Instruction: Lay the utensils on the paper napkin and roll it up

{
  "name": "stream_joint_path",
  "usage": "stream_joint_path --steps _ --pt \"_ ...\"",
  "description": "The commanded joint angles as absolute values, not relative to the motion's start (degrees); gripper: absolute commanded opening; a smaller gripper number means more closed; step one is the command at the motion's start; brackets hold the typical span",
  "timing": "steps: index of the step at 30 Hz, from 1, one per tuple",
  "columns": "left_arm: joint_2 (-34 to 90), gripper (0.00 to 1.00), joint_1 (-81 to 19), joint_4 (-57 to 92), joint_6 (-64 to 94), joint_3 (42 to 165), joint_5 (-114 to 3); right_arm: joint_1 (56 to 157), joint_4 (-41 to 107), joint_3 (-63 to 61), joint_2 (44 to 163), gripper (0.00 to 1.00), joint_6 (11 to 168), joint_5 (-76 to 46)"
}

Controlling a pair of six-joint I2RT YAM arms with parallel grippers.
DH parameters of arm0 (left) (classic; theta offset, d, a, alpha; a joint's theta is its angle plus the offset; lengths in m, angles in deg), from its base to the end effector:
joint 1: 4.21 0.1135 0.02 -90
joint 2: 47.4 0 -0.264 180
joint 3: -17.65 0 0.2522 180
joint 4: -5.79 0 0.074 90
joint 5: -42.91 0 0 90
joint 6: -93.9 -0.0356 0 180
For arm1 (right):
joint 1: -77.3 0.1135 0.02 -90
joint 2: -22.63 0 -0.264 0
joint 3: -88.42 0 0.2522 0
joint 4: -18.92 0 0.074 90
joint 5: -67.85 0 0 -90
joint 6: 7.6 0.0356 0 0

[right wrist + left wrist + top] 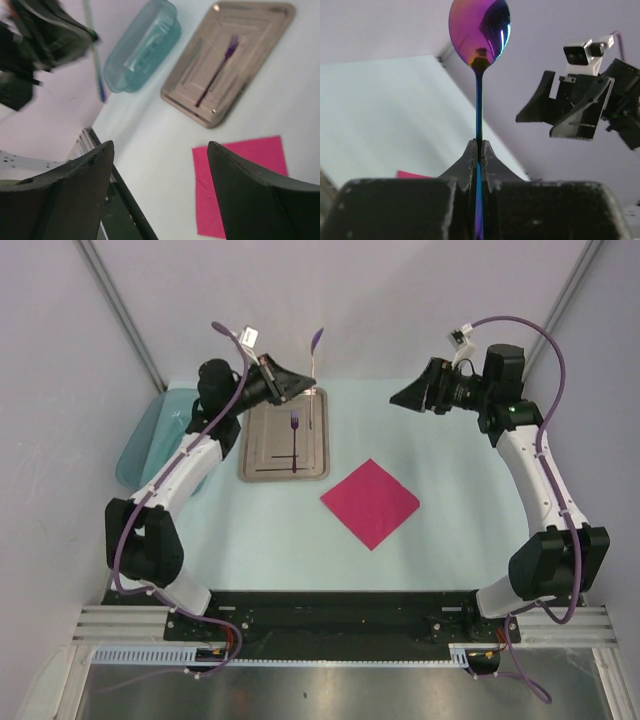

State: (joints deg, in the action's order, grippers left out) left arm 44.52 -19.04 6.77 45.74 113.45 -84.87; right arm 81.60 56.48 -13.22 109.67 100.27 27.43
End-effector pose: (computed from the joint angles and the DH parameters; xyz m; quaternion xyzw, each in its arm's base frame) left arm 0.3642 -0.1190 0.3996 0.0759 0.6887 -0.5218 0.4977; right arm 0.3368 0.0525 0.4028 -0.1405 0.7789 0.4394 0.4248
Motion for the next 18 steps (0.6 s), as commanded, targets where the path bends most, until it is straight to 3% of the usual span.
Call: stream_joint_path --steps 1,10,18 --pt "41.9 0.0 -18.4 -18.6 64.1 102.1 -91.8 85.8 39.1 -12.6 106.0 0.8 114.3 28.7" --pt "35.6 0.0 -18.6 -34.5 75.8 92.6 -91.9 94.6 31.0 -13.0 104.9 0.78 118.6 22.1" --pt "34.3 0.0 -18.7 -43.7 83.6 86.7 -91.7 99.5 19.5 -8.1 104.8 0.65 124.4 17.2"
